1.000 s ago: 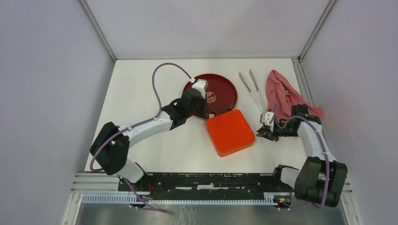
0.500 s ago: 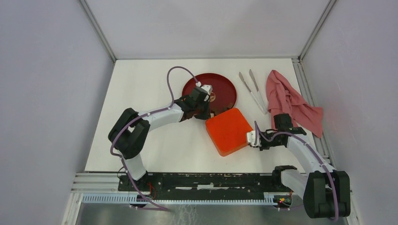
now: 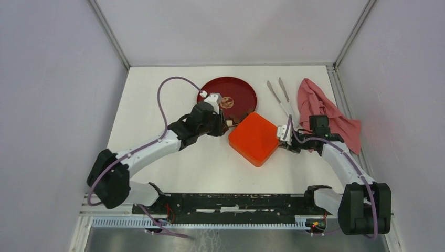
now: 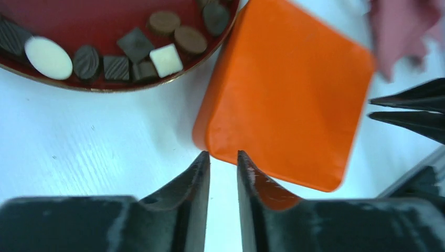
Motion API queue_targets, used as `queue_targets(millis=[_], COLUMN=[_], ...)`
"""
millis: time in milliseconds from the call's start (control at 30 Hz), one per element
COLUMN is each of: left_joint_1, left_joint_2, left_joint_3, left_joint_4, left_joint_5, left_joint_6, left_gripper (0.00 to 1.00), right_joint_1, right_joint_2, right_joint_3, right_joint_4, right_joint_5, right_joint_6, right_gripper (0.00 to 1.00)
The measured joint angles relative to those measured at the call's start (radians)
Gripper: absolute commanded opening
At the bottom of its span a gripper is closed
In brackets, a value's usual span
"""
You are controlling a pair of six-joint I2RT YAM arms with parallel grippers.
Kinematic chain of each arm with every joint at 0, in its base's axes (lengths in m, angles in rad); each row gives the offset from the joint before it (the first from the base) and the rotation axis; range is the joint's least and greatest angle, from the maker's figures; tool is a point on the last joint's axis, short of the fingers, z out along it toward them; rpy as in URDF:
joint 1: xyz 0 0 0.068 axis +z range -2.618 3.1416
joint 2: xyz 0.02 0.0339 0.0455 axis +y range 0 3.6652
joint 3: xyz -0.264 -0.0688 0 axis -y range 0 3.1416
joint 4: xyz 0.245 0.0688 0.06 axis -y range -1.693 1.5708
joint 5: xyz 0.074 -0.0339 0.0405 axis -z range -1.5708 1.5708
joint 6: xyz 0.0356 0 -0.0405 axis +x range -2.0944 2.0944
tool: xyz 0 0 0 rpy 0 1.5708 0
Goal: Pack the chocolate
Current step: Adjust the packing box at the center of the board.
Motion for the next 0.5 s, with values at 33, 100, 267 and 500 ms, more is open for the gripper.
queue_targets(millis=[33, 100, 267, 500], left_joint_1=[0.000, 0.000, 0.013, 0.045], left_joint_2=[-0.073, -0.121, -0.138, -0.021], left_joint_3=[-0.019, -0.032, -0.064, -0.051], left_joint_4=[0.021, 0.043, 0.127, 0.198], left_joint_5=[-0.004, -0.003, 0.059, 0.217], left_joint_6=[-0.003, -0.003, -0.018, -0.034], left_gripper=[0.44, 0.58, 0.70, 0.76], right_joint_1=[-0.018, -0.078, -0.179, -0.238], right_joint_2=[-0.006, -0.025, -0.010, 0.126], right_joint_3=[0.011, 0.018, 0.049, 0.081], right_joint_4=[0.000, -0.005, -0.071, -0.137], right_joint_5=[-0.008, -0.034, -0.148, -0.363], right_joint_6=[0.012, 0.050, 0.158, 0.286], right_gripper=[0.30, 0.32, 0.35, 0.47])
